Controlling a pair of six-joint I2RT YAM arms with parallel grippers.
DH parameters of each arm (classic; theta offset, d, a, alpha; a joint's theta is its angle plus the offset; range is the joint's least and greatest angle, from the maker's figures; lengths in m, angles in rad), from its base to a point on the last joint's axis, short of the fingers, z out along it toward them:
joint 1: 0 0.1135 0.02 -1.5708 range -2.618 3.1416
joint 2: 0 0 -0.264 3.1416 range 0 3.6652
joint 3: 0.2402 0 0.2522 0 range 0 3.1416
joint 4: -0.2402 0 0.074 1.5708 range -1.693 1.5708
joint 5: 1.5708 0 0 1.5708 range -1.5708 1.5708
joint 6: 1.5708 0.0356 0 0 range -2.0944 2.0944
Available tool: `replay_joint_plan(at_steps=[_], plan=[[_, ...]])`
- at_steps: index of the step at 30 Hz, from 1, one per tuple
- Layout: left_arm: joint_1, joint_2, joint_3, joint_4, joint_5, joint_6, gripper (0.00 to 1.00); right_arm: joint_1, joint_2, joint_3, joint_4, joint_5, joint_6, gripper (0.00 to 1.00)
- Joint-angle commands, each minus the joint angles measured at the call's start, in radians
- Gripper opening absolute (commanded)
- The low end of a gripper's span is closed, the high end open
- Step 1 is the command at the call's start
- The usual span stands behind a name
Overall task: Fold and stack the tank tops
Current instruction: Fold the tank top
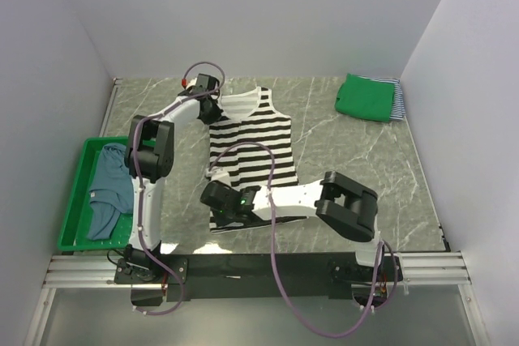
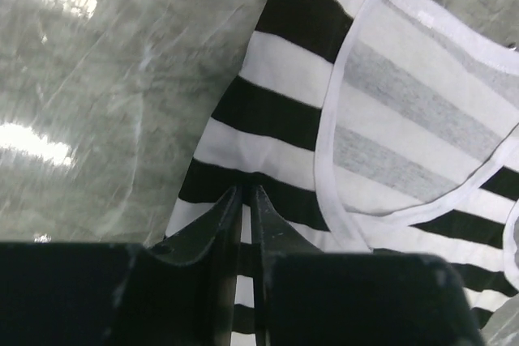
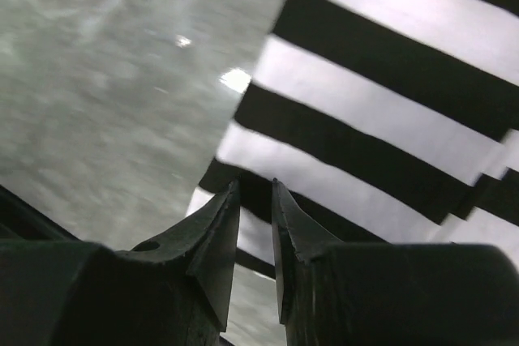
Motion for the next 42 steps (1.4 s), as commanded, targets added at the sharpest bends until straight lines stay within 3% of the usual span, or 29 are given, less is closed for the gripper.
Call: replay_joint_plan(at_steps=[1, 4, 9, 14, 19, 22, 25, 30, 33, 42], plan=[[0.022, 0.096, 0.092, -0.029, 0.056, 0.079, 0.16, 0.028, 0.086, 0.086, -0.04, -0.043, -0.013, 0.3], [0.034, 0.139, 0.163, -0.04, 0.084, 0.125, 0.2, 0.028, 0.126, 0.175, -0.034, -0.089, -0.019, 0.3], [0.068, 0.145, 0.208, -0.002, 0.209, 0.206, 0.34, 0.013, 0.122, 0.255, 0.006, -0.09, -0.051, 0.31], [0.071, 0.029, 0.189, 0.064, 0.262, 0.248, 0.52, -0.05, -0.062, 0.117, 0.086, -0.075, -0.068, 0.38], [0.07, -0.144, 0.125, 0.141, 0.301, 0.223, 0.61, -0.153, -0.323, 0.002, 0.075, -0.083, -0.077, 0.47], [0.059, -0.213, 0.1, 0.147, 0.282, 0.196, 0.63, -0.279, -0.409, -0.034, 0.022, -0.077, -0.09, 0.48], [0.013, -0.278, 0.05, 0.112, 0.231, 0.145, 0.6, -0.526, -0.414, -0.026, -0.018, -0.161, -0.134, 0.48], [-0.105, -0.426, -0.18, 0.113, 0.136, 0.055, 0.54, -0.782, -0.267, 0.073, -0.035, -0.235, -0.183, 0.46], [-0.215, -0.519, -0.32, 0.164, 0.101, 0.004, 0.52, -0.897, -0.099, 0.266, -0.087, -0.277, -0.203, 0.45], [-0.444, -0.692, -0.55, 0.147, 0.013, -0.007, 0.52, -0.949, 0.282, 0.681, -0.21, -0.236, -0.26, 0.44]])
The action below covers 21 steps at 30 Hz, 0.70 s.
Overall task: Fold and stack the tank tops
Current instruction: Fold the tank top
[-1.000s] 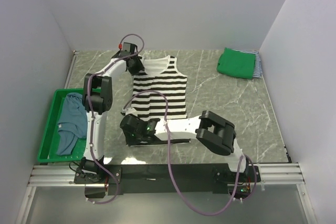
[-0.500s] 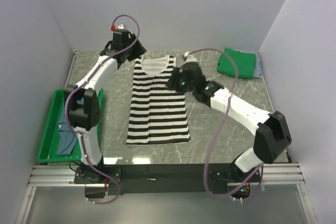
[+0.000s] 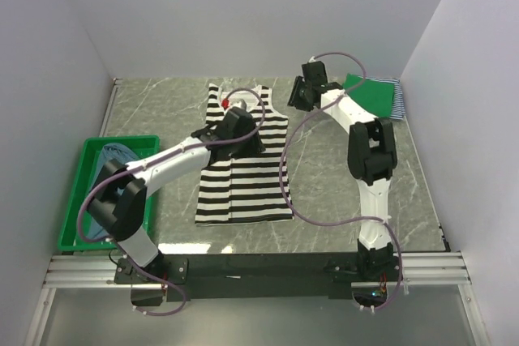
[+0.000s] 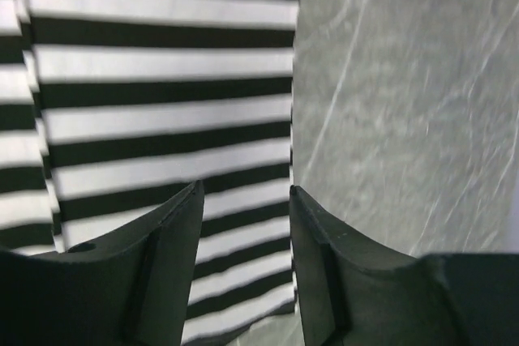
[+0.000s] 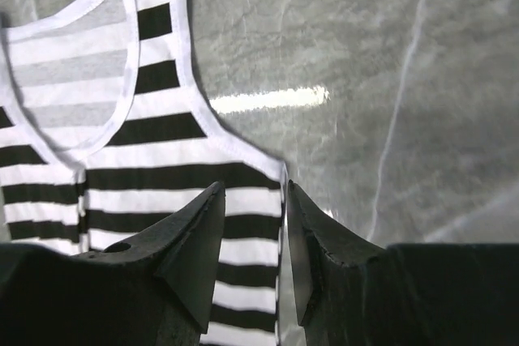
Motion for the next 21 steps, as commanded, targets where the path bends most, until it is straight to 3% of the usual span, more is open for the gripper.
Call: replay_joint_plan(at_steps=[1, 7, 21], plan=[[-0.079, -0.113, -0.051, 0.021, -0.076, -0.038, 0.52, 0.013, 0.053, 0.11, -0.059, -0.007, -0.038, 0.44], [-0.155, -0.193, -0.192, 0.051, -0.069, -0.081, 0.52, 0.024, 0.1, 0.094, -0.049, 0.003, -0.026, 0.42], [-0.228, -0.223, -0.198, 0.03, -0.081, -0.099, 0.52, 0.052, 0.177, 0.131, -0.082, 0.068, -0.044, 0.39]])
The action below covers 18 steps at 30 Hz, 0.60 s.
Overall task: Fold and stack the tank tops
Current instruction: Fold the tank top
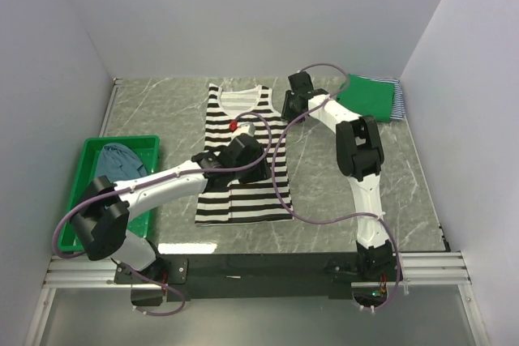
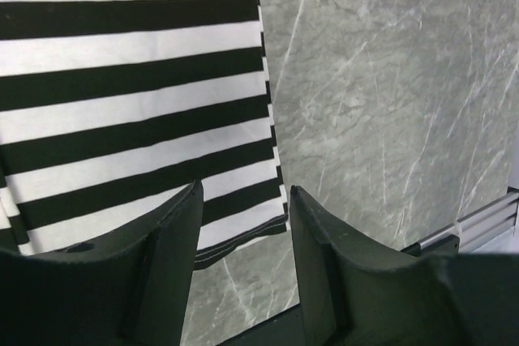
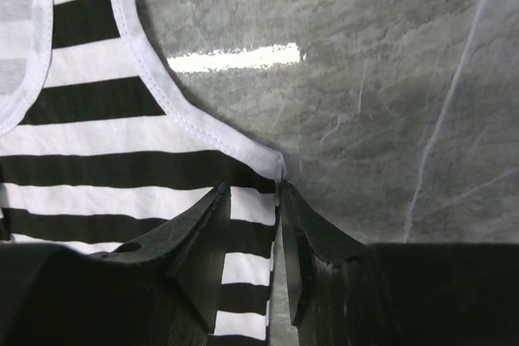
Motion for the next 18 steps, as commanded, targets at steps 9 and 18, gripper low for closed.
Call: replay_joint_plan(at_steps=[9, 18], plan=[[-0.116, -0.017, -0.024, 0.048, -0.059, -0.078, 0.52, 0.005, 0.055, 0.075, -0.023, 0.066, 0.0, 0.23], [-0.202, 0.089, -0.005, 0.08, -0.056, -0.089, 0.52, -0.009, -0.075, -0.174, 0.101, 0.065, 0.055, 0.0]])
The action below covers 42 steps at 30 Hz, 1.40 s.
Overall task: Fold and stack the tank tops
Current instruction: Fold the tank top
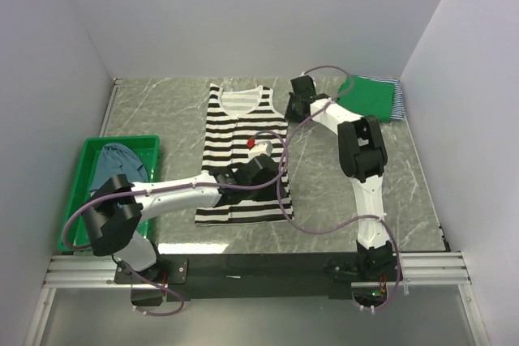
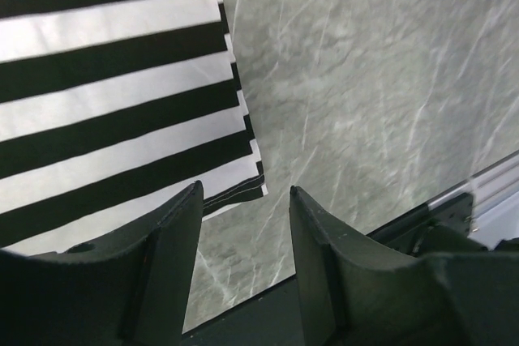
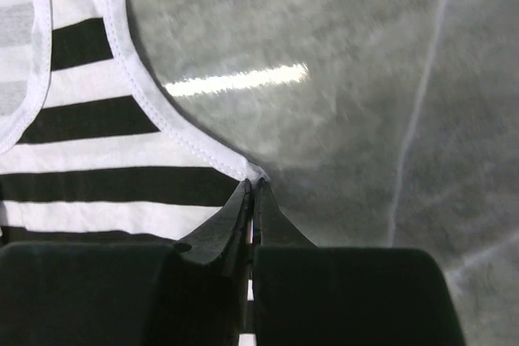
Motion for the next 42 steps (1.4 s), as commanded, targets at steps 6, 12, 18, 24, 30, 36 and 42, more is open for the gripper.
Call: replay_joint_plan(at_steps=[6, 12, 18, 24, 30, 36, 42], plan=[[-0.093, 0.084, 0.012, 0.052, -0.009, -0.005, 0.51, -0.028, -0.202, -0.333, 0.109, 0.005, 0.087, 0.0], [-0.158, 0.124, 0.014, -0.003, -0.036, -0.034, 0.48, -0.051, -0.284, -0.456, 0.155, -0.017, 0.104, 0.0], [-0.23, 0.176, 0.035, -0.067, -0.05, -0.031, 0.52, -0.068, -0.302, -0.476, 0.16, -0.017, 0.101, 0.0], [-0.274, 0.222, 0.09, -0.126, -0.084, -0.019, 0.52, -0.08, -0.313, -0.481, 0.163, -0.04, 0.104, 0.0], [-0.276, 0.268, 0.127, -0.178, -0.112, -0.024, 0.42, -0.085, -0.323, -0.488, 0.169, -0.049, 0.106, 0.0], [-0.306, 0.31, 0.135, -0.21, -0.124, -0.033, 0.33, -0.097, -0.337, -0.493, 0.171, -0.057, 0.107, 0.0], [-0.337, 0.347, 0.156, -0.267, -0.162, -0.042, 0.27, -0.114, -0.362, -0.493, 0.164, -0.058, 0.106, 0.0]])
